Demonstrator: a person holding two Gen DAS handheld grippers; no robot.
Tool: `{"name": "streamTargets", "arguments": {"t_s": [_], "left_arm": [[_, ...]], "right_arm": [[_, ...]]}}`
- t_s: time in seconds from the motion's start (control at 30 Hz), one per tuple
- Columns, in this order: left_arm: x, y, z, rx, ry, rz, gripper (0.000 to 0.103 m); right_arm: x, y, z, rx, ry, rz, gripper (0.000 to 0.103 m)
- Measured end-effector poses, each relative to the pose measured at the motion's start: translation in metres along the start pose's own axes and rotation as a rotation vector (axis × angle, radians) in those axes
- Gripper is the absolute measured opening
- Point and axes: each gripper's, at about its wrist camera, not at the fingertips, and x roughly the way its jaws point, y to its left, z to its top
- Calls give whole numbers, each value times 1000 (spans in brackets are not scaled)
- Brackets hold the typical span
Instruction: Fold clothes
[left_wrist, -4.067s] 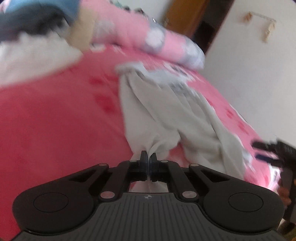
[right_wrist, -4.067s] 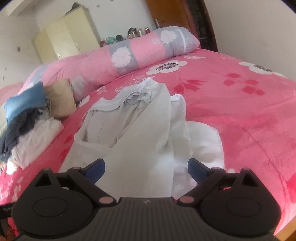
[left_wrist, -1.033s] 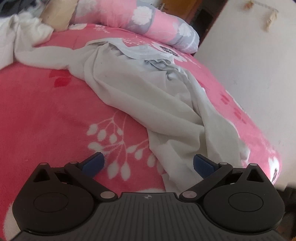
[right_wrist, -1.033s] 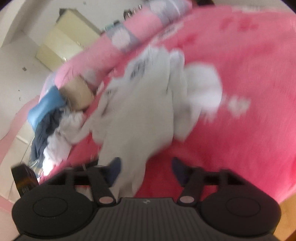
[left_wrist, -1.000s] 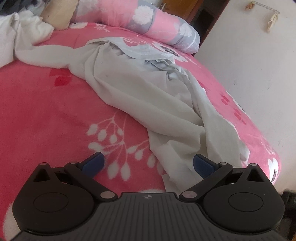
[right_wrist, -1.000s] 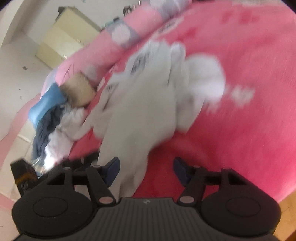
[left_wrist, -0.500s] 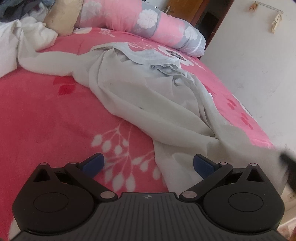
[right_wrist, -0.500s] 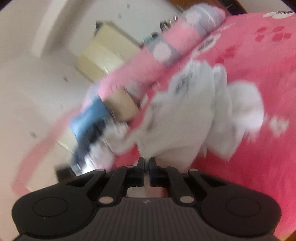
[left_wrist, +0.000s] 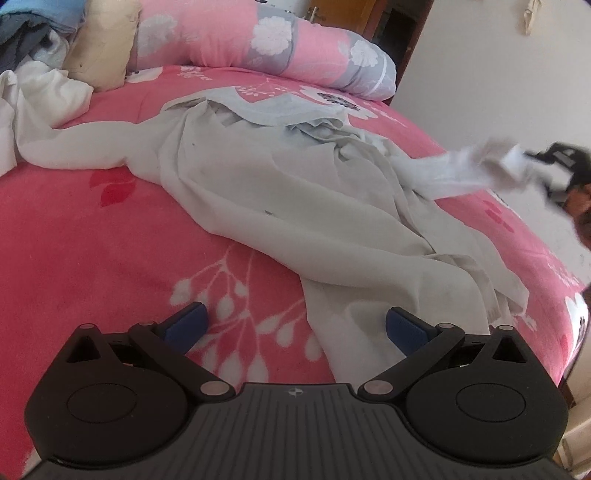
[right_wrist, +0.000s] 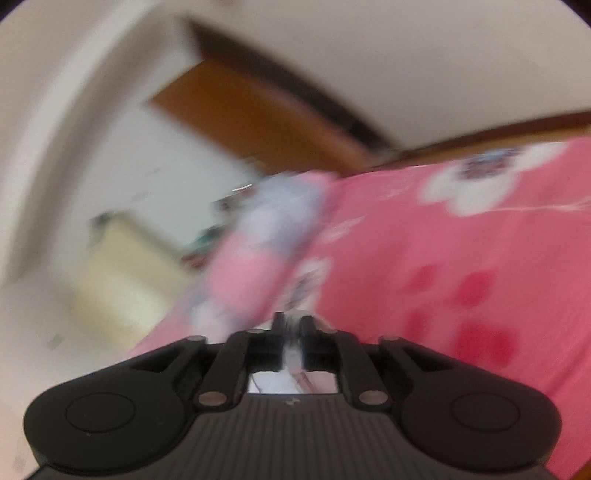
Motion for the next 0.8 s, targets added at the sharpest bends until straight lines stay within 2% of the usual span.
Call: {"name": "streamTargets", "arguments": {"t_s": [0.03, 0.07, 0.1, 0.17, 0.23, 0.37, 0.43, 0.53, 0.57, 0.7, 0.73, 0.8], "left_arm": [[-1, 1, -1, -1, 1, -1, 103], [-2, 1, -1, -2, 1, -3, 103], [-3, 1, -2, -2, 1, -4, 103], [-6, 1, -3, 0, 5, -12, 103], [-11, 1, -4, 2, 10, -31, 103], [-26, -6, -8, 2, -4, -103, 103], [-32, -17, -11, 35, -14, -135, 103], [-33, -46, -17, 155, -20, -163, 103], [-31, -57, -21, 208, -22, -138, 103], [-14, -91, -36, 380, -17, 18, 101], [-11, -94, -39, 395, -14, 49, 96], [-7, -91, -42, 369, -19, 65, 90]], "right_arm": [[8, -13, 3, 30, 20, -85, 71], [18, -27, 1, 48, 58, -167, 80], [22, -38, -4, 56, 101, -217, 82], [28, -61, -16, 68, 172, -293, 77], [6, -68, -27, 40, 150, -223, 77], [-46, -51, -45, -55, 134, -148, 79], [-75, -28, -66, -206, 148, -109, 79], [-104, 19, -122, -545, 232, -54, 80], [-110, 32, -149, -675, 266, -45, 80], [-125, 73, -250, -1146, 297, -25, 78], [-126, 78, -270, -1224, 298, -19, 78], [-124, 79, -295, -1288, 322, -3, 71]]}}
